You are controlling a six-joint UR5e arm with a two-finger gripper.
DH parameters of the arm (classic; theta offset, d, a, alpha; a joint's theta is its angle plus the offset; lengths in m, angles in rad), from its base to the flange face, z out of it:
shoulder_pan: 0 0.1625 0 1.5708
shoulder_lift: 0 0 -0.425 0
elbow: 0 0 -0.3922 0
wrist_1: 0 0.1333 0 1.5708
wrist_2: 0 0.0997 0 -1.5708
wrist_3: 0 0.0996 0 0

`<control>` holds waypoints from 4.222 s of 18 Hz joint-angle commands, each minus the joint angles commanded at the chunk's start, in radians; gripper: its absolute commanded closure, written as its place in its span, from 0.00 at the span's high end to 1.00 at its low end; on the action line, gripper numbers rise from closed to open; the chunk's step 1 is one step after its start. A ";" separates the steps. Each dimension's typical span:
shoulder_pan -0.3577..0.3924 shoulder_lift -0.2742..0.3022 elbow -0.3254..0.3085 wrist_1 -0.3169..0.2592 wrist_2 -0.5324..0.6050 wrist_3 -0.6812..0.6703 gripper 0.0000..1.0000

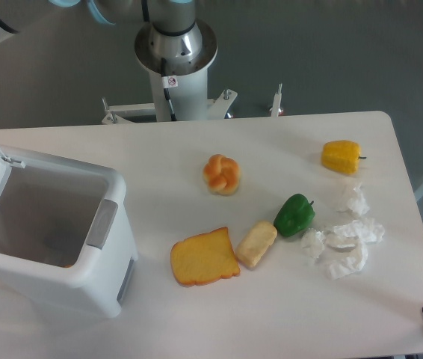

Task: Close the trash can
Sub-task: 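Push the gripper against the back of the raised lid, then lower the gripper, pushing the lid forward over the can opening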

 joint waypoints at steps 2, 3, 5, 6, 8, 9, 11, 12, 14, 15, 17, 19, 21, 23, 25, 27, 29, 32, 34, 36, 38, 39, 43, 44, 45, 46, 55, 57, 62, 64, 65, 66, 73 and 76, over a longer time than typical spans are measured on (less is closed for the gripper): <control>0.000 0.000 0.000 0.000 0.000 0.000 1.00; 0.000 0.000 0.000 0.000 0.000 -0.002 1.00; -0.002 0.002 -0.002 0.000 0.002 -0.002 1.00; -0.002 0.002 -0.002 0.000 0.002 -0.002 1.00; -0.002 0.002 -0.002 0.000 0.003 -0.003 1.00; -0.003 0.002 -0.002 0.000 0.002 -0.005 1.00; -0.005 0.005 0.002 0.002 -0.002 -0.003 1.00; -0.012 0.005 0.005 0.002 -0.002 -0.003 1.00; -0.020 0.005 0.003 0.000 0.000 -0.003 1.00; -0.023 0.003 0.000 0.002 0.000 -0.003 1.00; -0.034 0.002 -0.006 0.000 0.000 -0.003 1.00; -0.035 0.002 -0.011 0.000 0.000 -0.003 1.00; -0.037 0.002 -0.014 0.000 0.000 -0.003 1.00; -0.037 0.002 -0.021 0.000 0.002 -0.003 1.00; -0.037 0.002 -0.021 0.000 0.005 -0.002 1.00; -0.035 0.005 -0.021 0.000 0.006 -0.003 1.00; -0.034 0.009 -0.023 -0.002 0.038 -0.002 1.00; -0.034 0.008 -0.023 0.000 0.112 0.000 1.00; -0.034 0.003 -0.023 0.002 0.121 0.003 1.00; -0.025 0.005 -0.021 0.003 0.123 0.006 1.00; -0.008 0.009 -0.021 0.005 0.146 0.008 1.00; -0.005 0.009 -0.021 0.005 0.173 0.009 1.00; 0.011 0.009 -0.021 0.005 0.313 0.066 1.00; 0.011 0.006 -0.020 0.011 0.331 0.081 1.00; 0.011 0.006 -0.020 0.024 0.360 0.086 1.00; 0.011 0.005 -0.020 0.040 0.392 0.086 1.00; 0.078 -0.003 -0.023 0.078 0.448 0.137 1.00; 0.086 -0.003 -0.021 0.080 0.463 0.137 1.00; 0.094 -0.008 -0.023 0.084 0.534 0.138 1.00; 0.094 -0.012 -0.023 0.086 0.534 0.138 1.00; 0.094 -0.012 -0.023 0.086 0.534 0.138 1.00; 0.094 -0.012 -0.023 0.087 0.534 0.138 1.00; 0.094 -0.011 -0.025 0.090 0.652 0.189 1.00; 0.094 -0.014 -0.025 0.090 0.653 0.189 1.00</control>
